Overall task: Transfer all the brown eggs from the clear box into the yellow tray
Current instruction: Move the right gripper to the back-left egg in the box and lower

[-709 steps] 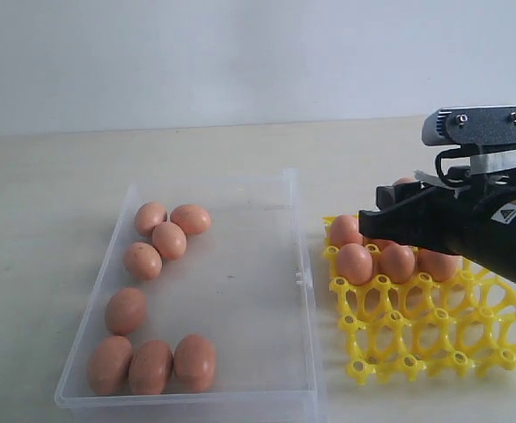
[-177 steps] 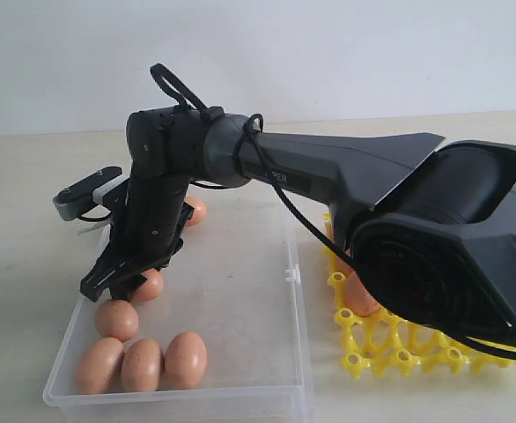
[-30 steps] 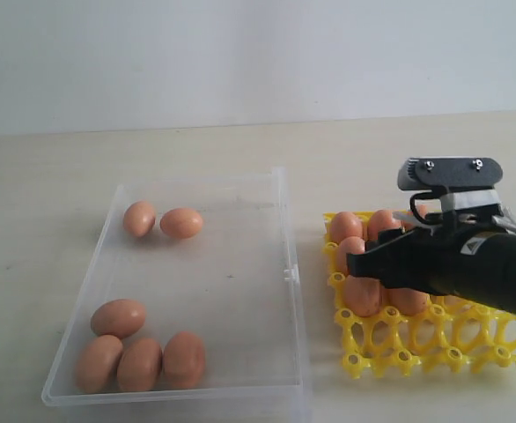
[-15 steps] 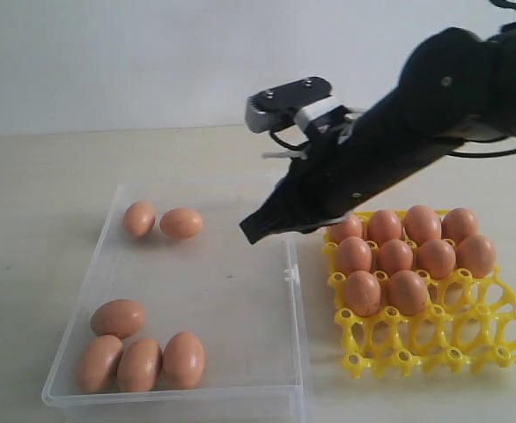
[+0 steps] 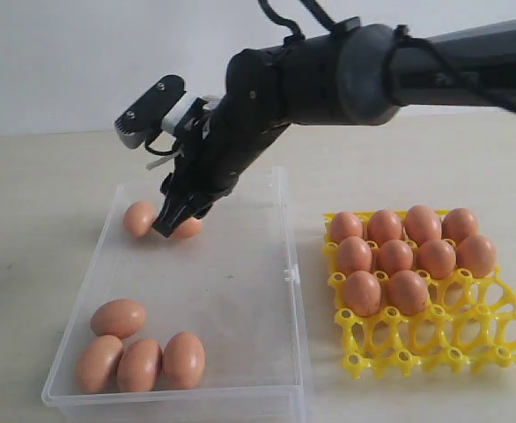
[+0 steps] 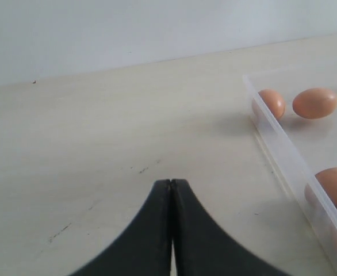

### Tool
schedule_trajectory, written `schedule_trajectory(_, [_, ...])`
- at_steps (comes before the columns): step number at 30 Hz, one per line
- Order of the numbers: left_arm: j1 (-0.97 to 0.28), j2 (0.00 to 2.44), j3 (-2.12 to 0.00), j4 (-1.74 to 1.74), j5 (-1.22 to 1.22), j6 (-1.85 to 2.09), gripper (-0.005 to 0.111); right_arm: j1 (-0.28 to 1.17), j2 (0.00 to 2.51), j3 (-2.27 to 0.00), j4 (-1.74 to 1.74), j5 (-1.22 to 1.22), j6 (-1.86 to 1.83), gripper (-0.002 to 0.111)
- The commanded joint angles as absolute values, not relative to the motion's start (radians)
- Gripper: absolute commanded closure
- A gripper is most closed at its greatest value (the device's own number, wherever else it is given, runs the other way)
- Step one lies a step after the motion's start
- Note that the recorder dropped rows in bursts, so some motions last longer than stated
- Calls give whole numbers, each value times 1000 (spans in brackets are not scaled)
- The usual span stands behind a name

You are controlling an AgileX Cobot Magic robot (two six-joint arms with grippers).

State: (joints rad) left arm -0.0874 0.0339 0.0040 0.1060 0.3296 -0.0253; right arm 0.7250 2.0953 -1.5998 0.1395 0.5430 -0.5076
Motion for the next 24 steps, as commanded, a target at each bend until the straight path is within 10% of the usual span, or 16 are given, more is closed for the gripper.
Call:
schedule_trajectory(1, [-91, 35, 0, 105, 316, -30, 107, 754, 2186, -1699, 132, 543, -600, 57])
schedule_trajectory(24, [-91, 35, 0, 105, 316, -30, 107, 698, 2388, -1883, 157, 552, -804, 53])
